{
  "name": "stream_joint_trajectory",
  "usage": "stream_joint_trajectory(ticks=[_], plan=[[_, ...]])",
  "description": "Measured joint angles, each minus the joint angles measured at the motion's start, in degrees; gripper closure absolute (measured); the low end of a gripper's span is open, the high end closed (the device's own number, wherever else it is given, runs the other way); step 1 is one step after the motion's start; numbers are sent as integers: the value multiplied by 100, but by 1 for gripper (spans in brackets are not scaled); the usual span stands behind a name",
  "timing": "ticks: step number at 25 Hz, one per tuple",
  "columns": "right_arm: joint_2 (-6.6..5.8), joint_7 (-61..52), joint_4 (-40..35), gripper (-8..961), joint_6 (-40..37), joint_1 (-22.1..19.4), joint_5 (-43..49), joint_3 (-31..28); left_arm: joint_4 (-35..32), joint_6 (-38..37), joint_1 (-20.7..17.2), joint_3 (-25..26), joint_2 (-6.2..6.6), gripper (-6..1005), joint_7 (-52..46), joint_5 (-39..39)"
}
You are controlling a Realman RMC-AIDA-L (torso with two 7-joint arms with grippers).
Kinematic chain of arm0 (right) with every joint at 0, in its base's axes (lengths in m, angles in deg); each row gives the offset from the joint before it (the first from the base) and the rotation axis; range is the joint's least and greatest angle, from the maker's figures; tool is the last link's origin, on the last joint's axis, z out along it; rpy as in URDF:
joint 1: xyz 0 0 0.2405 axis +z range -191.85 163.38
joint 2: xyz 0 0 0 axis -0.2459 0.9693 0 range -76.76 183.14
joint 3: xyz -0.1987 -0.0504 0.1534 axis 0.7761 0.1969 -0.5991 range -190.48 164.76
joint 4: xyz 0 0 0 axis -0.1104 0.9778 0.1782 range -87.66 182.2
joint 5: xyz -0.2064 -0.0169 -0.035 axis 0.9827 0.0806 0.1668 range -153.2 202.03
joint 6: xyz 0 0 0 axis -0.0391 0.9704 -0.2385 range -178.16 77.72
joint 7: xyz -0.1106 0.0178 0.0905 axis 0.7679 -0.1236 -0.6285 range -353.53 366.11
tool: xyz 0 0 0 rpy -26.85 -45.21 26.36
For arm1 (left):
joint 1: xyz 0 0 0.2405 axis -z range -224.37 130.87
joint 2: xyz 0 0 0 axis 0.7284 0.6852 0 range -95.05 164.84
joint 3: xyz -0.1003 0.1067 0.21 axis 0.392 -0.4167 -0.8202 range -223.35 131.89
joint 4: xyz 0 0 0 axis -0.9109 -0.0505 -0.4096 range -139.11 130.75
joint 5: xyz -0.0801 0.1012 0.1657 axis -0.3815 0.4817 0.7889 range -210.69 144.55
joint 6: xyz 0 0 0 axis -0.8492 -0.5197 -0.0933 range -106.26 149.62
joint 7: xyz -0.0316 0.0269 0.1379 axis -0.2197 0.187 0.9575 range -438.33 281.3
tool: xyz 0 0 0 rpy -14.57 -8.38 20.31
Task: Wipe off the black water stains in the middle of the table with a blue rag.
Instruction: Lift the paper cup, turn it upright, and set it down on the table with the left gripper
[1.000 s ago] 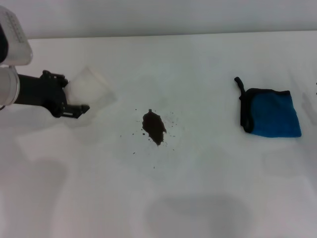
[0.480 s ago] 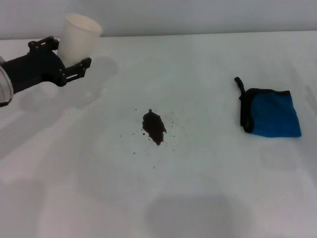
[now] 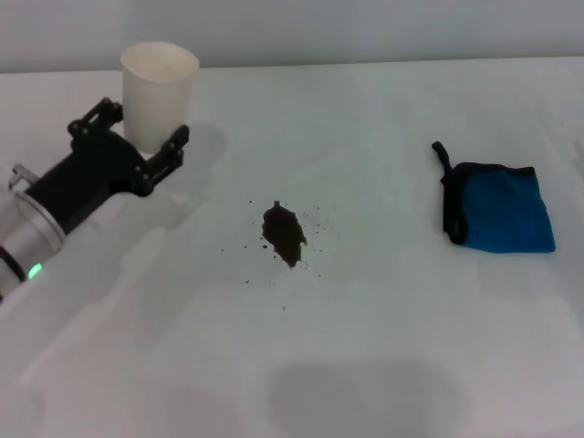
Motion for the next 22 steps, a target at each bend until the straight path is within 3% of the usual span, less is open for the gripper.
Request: stream_joint_trajectory(ticks=[9, 22], plan=[[1, -16, -119, 194, 28, -21, 0, 0, -698, 482, -527, 1, -14, 296, 480, -326], [19, -25, -127, 194, 354, -138, -1, -1, -939, 1227, -615, 1, -18, 297, 577, -37]])
